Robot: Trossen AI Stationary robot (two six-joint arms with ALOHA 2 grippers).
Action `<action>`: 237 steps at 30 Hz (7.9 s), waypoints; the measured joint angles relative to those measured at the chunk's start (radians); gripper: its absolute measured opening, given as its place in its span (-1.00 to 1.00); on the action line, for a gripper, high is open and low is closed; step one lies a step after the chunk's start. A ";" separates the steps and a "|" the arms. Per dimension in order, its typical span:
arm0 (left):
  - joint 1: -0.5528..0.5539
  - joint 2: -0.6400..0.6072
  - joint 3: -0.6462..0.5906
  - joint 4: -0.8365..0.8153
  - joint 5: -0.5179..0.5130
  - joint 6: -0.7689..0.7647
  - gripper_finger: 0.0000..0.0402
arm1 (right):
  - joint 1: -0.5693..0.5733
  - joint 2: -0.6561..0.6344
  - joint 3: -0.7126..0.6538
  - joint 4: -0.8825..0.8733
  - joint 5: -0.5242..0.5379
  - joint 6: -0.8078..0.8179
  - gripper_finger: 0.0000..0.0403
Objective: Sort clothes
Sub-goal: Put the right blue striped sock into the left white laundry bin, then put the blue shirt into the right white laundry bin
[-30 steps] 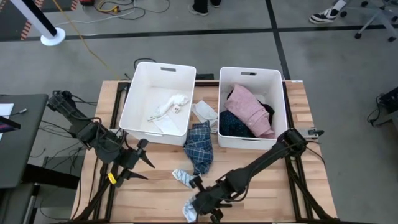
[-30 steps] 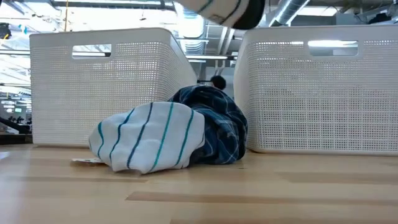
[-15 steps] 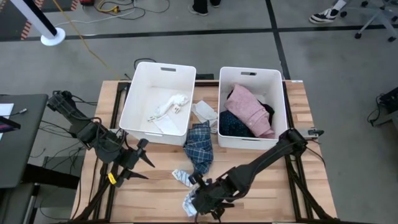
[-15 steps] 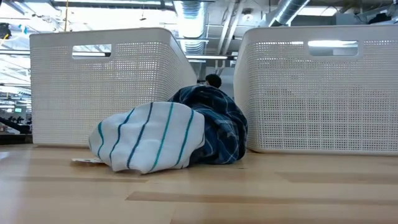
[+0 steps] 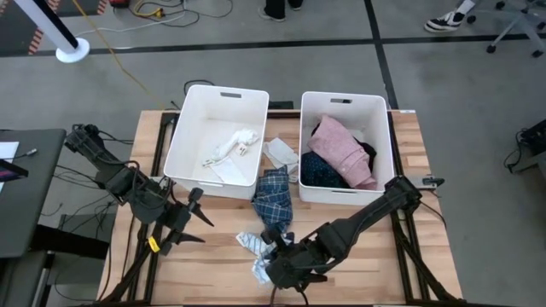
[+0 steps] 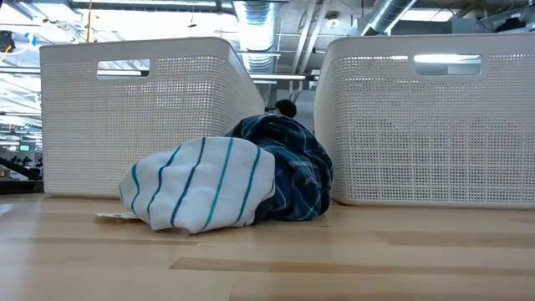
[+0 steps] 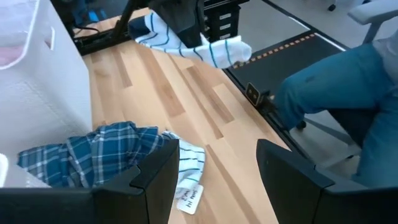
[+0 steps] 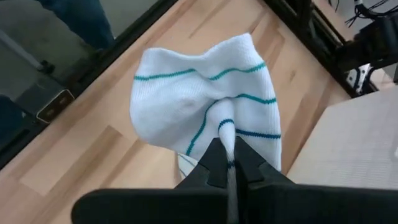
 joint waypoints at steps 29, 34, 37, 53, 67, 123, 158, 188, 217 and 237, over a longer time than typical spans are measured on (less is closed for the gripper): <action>0.000 0.003 0.000 0.230 -0.362 0.631 0.04 | -0.184 -0.021 0.188 -0.029 0.021 -0.113 -0.96; 0.000 0.033 0.000 0.235 -0.419 0.729 0.04 | -0.253 -0.055 0.187 -0.010 -0.010 -0.065 -0.95; 0.000 0.066 0.000 0.238 -0.471 0.787 0.04 | -0.287 -0.060 0.187 0.012 -0.047 -0.056 -0.95; 0.000 0.201 0.000 0.431 -0.745 0.988 0.04 | -0.337 -0.056 0.186 0.029 -0.140 -0.030 -0.94; -0.006 0.206 0.000 0.531 -0.596 0.960 0.04 | -0.347 -0.056 0.185 0.024 -0.140 0.037 -0.94; 0.293 -0.009 0.000 0.288 -0.814 0.929 -1.00 | -0.115 -0.056 0.088 -0.302 -0.136 0.419 0.26; 1.027 0.213 0.000 -0.140 -0.035 0.414 -0.98 | 0.113 -0.056 -0.201 -0.123 -0.136 0.692 0.26; 1.086 0.319 0.000 -0.093 0.357 0.329 -0.13 | 0.128 -0.055 -0.211 -0.093 -0.083 0.714 0.26; 0.834 -0.268 0.077 -0.101 0.461 0.176 0.09 | 0.095 -0.055 -0.210 -0.098 -0.083 0.666 0.26; 0.401 -0.139 -0.165 0.096 0.427 0.114 0.09 | 0.075 -0.055 -0.210 -0.136 -0.084 0.695 0.26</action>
